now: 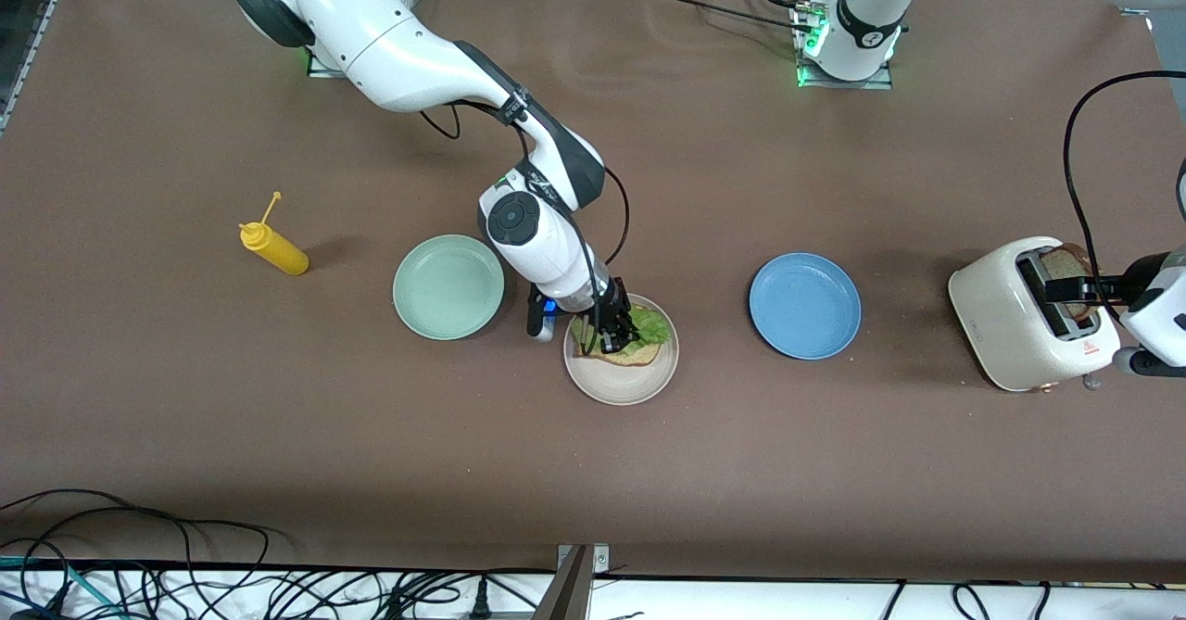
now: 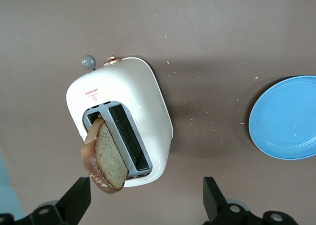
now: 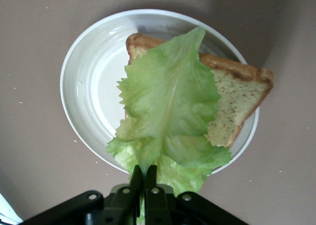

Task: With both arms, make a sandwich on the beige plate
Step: 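Lay the lettuce on the toast and open the right gripper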

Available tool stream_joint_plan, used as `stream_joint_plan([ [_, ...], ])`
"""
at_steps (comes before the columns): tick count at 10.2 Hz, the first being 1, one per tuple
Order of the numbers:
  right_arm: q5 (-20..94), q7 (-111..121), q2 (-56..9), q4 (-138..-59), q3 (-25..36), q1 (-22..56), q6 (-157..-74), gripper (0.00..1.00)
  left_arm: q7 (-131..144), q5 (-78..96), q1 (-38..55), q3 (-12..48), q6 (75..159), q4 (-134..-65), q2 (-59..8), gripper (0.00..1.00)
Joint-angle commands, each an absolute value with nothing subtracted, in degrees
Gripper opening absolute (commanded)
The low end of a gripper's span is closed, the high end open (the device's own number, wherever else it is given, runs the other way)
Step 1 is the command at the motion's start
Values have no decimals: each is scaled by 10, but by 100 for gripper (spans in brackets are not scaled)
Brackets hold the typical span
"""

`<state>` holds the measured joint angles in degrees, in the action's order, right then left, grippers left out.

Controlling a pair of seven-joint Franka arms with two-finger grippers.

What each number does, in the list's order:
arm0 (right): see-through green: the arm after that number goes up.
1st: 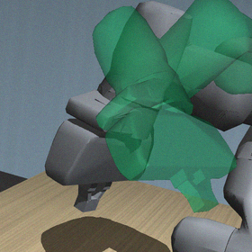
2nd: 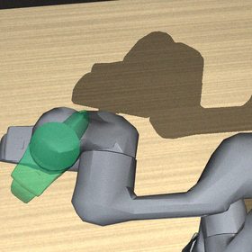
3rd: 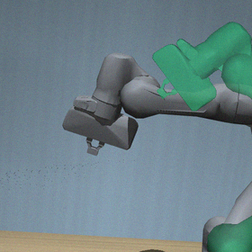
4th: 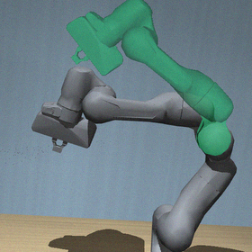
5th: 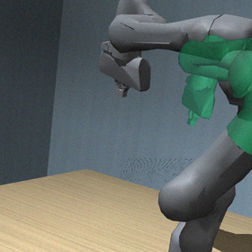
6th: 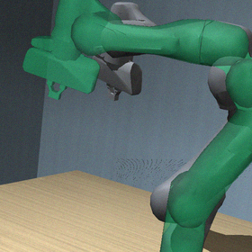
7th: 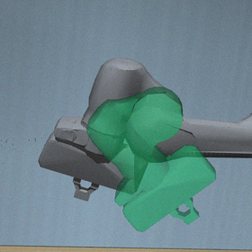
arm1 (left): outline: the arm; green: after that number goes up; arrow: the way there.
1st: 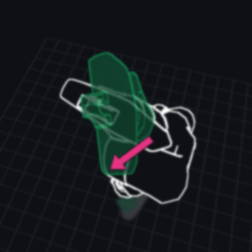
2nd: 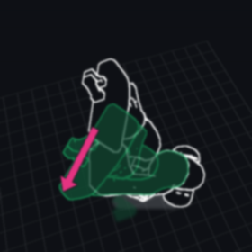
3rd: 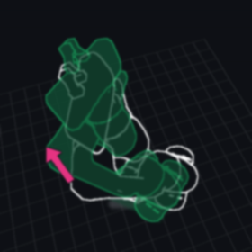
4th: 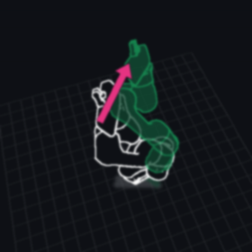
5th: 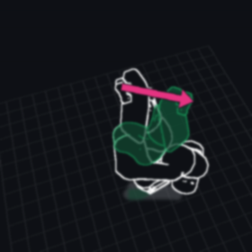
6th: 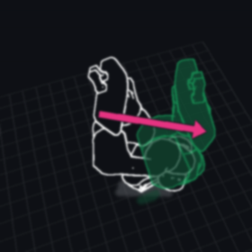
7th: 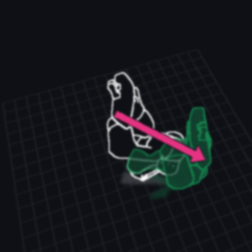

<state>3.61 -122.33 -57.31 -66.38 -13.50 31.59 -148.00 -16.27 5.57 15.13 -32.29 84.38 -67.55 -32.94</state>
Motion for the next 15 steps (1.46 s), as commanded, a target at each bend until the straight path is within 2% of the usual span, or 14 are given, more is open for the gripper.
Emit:
stream_joint_plan([
  [1,33,-1230,-585,-641,-126,316,-1474,27,-163,36,155,-323,841,-686,-318,100],
  [3,31,-1230,-585,-641,-112,316,-1474,73,-161,37,155,-323,841,-685,-318,100],
  [4,31,-1230,-584,-641,-112,316,-1474,89,-160,36,155,-323,841,-686,-318,100],
  [5,31,-1230,-584,-641,-112,317,-1474,100,-160,36,153,-323,841,-688,-318,100],
  [7,33,-1230,-580,-640,-112,316,-1472,100,-160,36,139,-323,841,-711,-320,100],
  [8,33,-1230,-573,-640,-109,316,-1444,100,-161,42,121,-323,842,-712,-321,100],
  [11,28,-1196,-500,-629,-104,286,-1335,100,-159,42,104,-323,850,-725,-327,100],
  [13,17,-1054,-451,-631,-105,255,-1207,100,-151,43,103,-323,881,-753,-323,100],
  [15,20,-958,-412,-632,-105,222,-1114,100,-149,44,98,-324,912,-779,-314,100],
])
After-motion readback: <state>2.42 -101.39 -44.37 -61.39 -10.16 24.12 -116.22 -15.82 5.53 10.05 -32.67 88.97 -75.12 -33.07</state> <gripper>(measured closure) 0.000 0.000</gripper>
